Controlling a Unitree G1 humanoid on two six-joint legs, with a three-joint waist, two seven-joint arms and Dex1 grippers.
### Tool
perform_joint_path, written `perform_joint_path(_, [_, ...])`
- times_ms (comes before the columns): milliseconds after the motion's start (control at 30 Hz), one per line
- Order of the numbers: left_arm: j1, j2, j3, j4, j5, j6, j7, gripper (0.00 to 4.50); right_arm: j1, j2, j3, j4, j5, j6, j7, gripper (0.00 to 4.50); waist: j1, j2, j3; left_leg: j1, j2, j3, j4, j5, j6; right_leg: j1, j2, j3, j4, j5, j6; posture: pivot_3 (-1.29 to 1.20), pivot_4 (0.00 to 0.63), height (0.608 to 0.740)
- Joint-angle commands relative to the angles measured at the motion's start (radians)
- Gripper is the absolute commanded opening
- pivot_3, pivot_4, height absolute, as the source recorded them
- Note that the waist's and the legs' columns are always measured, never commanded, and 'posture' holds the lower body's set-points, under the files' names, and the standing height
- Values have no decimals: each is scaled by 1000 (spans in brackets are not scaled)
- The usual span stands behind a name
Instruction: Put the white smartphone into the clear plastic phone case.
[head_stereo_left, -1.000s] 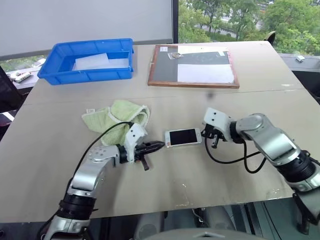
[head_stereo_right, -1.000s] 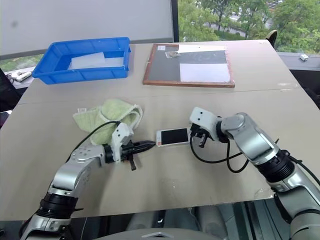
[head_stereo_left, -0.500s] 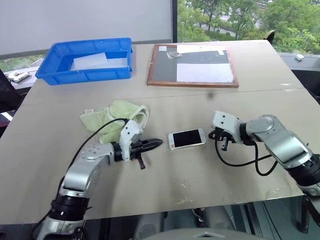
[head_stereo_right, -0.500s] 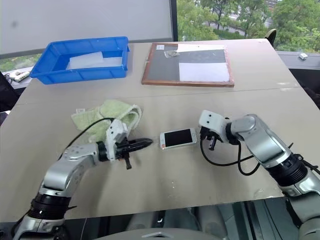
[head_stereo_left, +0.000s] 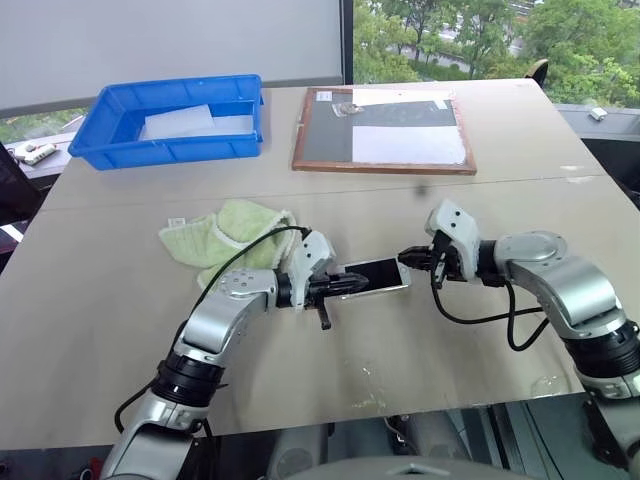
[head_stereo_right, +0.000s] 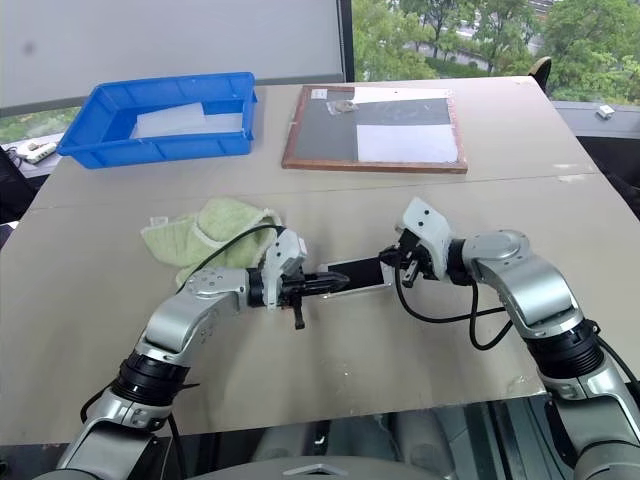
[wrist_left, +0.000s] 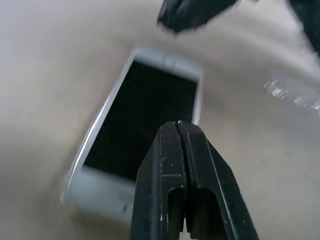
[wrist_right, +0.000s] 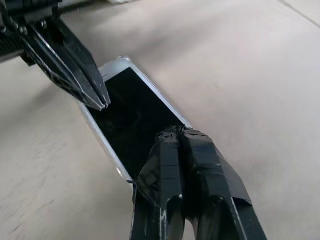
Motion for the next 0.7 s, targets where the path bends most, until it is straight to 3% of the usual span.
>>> perform_joint_path(33, [-2,14,-4,21,27,-30,-11,20,-31,-3,56,34,-28,-1,-10,0,1,0,0,0,0,0,0,0,0,0,0,0,0,0,0,0,150,740])
perform_joint_path(267, [24,0,0,34,41,-64,3,20,-55,-40,232,188,-103,85,11,0,1,0,-2,4,0,0,0,0,0,3,0,0,0,0,0,0,150,740])
perform_joint_path(467, [33,-20,-1,11,42,-60,32,20,-52,6,266,281,-63,209,19,0,3,-5,-17,10,0,-2,1,0,0,10,-1,-1,-1,-4,-1,0,150,740])
perform_joint_path(700, [42,-33,1,-46,35,-16,63,20,-36,28,385,444,-155,167,3,0,3,-5,-41,22,1,-5,-4,0,0,22,-2,-2,-9,-5,0,0,150,740])
